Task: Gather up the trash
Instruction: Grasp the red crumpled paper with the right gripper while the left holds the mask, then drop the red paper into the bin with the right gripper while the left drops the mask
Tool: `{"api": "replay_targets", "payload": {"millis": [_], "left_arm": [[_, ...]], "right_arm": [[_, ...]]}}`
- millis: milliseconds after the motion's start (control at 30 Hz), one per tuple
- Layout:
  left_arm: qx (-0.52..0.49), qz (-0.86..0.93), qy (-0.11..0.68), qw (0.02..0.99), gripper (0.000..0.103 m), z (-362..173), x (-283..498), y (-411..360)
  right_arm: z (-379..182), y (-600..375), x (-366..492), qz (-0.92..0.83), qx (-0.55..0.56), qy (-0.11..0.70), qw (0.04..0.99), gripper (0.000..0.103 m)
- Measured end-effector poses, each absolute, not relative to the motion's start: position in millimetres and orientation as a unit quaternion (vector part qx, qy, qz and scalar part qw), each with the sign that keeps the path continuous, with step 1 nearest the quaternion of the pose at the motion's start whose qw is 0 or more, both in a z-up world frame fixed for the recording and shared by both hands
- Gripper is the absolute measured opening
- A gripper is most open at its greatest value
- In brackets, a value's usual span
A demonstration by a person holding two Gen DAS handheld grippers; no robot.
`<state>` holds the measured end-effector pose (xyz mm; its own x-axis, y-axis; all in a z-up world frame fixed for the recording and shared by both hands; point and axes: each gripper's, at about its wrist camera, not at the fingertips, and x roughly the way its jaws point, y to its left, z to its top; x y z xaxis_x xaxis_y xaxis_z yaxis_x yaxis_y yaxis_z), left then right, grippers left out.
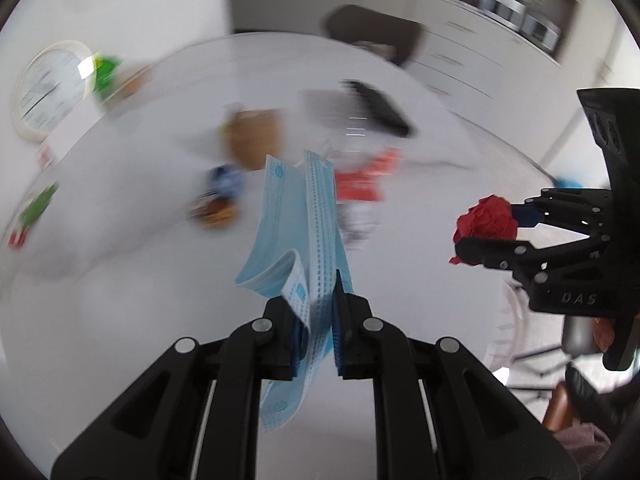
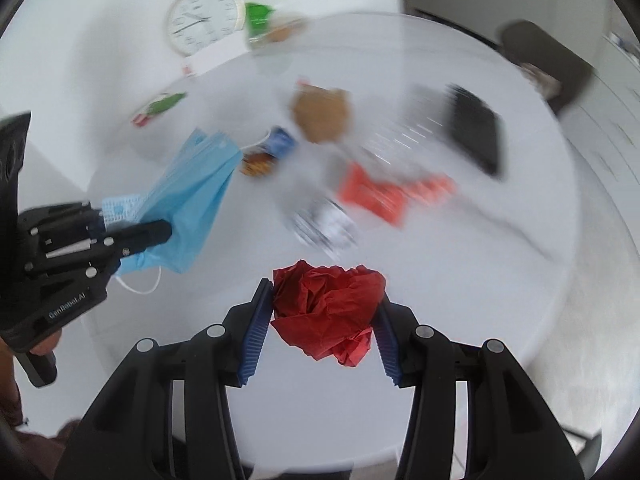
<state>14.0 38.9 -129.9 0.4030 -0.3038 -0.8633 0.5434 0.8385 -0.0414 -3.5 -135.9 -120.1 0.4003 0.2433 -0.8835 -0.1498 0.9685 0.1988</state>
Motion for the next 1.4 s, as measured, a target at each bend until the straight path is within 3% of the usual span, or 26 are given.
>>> {"api": "replay_targets", "payload": {"millis": [200,500,800,867,967,1167,1400], "left_arm": [[0.156,-0.344,0.48,0.792,0.012,-131.4,-30.9,-48.1],[0.205,-0.397,0.473,0.759,0.012,-138.1,-73.4,-117.5],[0.278,-0.47,0.479,0.687,0.012,-172.3,-111.4,-176.3],[0.294,-0.479,0.48,0.674,0.012,-179.1,-119.0,-187.9],[0.306,-0.487,0.481,0.662,0.012,-185.3,-123.5,-197.7],[0.316,-0.492,0.484,0.651,0.012,-189.0,-126.3,-208.4],[0.33,-0.514,0.483,0.628,0.012,-195.1,-131.9,-230.4]], "right_arm": [[-126.0,-211.6,-77.1,0.038,0.082,0.54,0.837,0.049],[-142.2,-276.9,-145.5,-0.045,0.134,0.534,0.834,0.05],[-221.5,-331.4,-180.3,-0.12,0.182,0.573,0.79,0.055],[-245.1,-336.9,-181.2,-0.127,0.19,0.583,0.779,0.073],[-266.0,-343.3,-182.3,-0.151,0.191,0.592,0.768,0.088],[-256.2,-358.4,-209.0,-0.2,0.219,0.575,0.763,0.1],[-224.2,-375.7,-241.9,-0.247,0.225,0.553,0.764,0.1]]}}
